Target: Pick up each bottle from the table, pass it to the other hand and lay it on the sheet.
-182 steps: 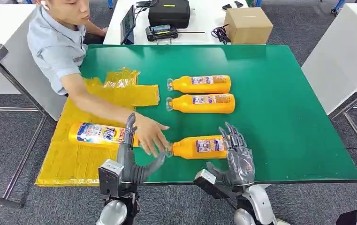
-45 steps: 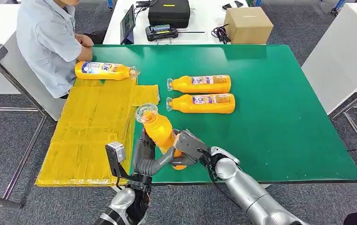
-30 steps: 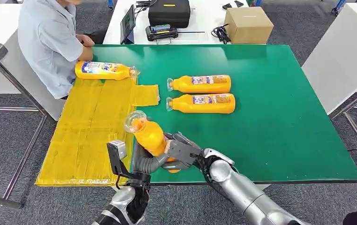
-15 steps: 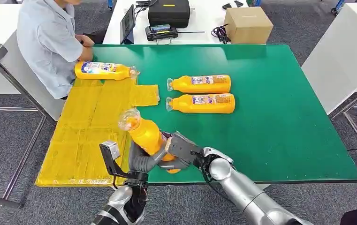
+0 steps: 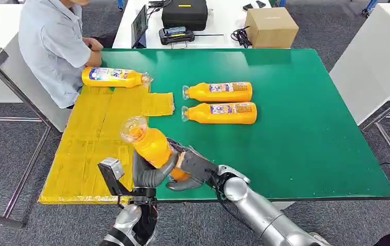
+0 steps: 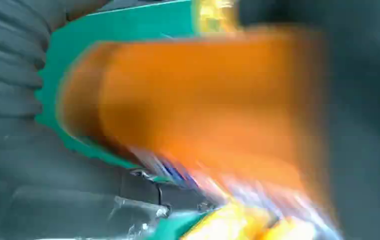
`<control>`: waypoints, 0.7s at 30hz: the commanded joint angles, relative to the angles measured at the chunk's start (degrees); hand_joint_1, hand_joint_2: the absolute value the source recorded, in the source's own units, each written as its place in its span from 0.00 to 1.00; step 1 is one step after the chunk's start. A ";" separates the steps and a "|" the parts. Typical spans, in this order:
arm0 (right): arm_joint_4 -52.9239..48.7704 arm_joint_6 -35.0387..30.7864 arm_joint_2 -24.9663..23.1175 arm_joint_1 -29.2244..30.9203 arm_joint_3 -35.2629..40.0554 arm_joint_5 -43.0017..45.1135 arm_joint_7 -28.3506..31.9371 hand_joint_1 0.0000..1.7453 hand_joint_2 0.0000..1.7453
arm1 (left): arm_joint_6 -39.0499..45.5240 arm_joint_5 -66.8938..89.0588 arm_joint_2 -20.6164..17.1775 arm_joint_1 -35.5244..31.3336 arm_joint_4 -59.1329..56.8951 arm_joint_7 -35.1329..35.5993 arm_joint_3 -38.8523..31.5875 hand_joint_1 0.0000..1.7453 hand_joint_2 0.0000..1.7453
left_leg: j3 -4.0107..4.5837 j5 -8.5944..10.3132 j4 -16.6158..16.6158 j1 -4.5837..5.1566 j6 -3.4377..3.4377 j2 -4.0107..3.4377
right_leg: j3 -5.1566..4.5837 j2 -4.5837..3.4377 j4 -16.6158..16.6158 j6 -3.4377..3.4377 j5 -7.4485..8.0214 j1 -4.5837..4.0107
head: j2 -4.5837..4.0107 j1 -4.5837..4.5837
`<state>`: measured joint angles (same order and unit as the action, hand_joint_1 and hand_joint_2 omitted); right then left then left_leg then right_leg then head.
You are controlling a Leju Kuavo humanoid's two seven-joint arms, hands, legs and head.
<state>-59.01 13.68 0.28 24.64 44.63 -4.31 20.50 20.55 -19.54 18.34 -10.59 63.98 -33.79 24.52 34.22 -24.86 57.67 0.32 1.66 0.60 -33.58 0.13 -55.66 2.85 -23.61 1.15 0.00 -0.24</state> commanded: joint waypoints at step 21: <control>-2.50 -4.23 1.17 -5.86 -6.32 -6.71 1.61 0.00 1.00 | 6.03 16.78 -5.41 -5.25 -7.90 4.78 2.80 1.00 1.00 | -0.08 -0.01 -0.05 -0.03 -0.08 -0.01 | 0.08 0.02 0.05 -0.09 -0.02 -0.03 | 0.00 0.00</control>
<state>-59.63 10.32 0.46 21.31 41.92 -9.25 21.57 21.24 -13.13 17.75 -11.04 62.73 -31.03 24.74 34.28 -24.86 57.67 0.33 1.66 0.57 -33.64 0.11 -55.66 2.85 -23.61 1.15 0.00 -0.24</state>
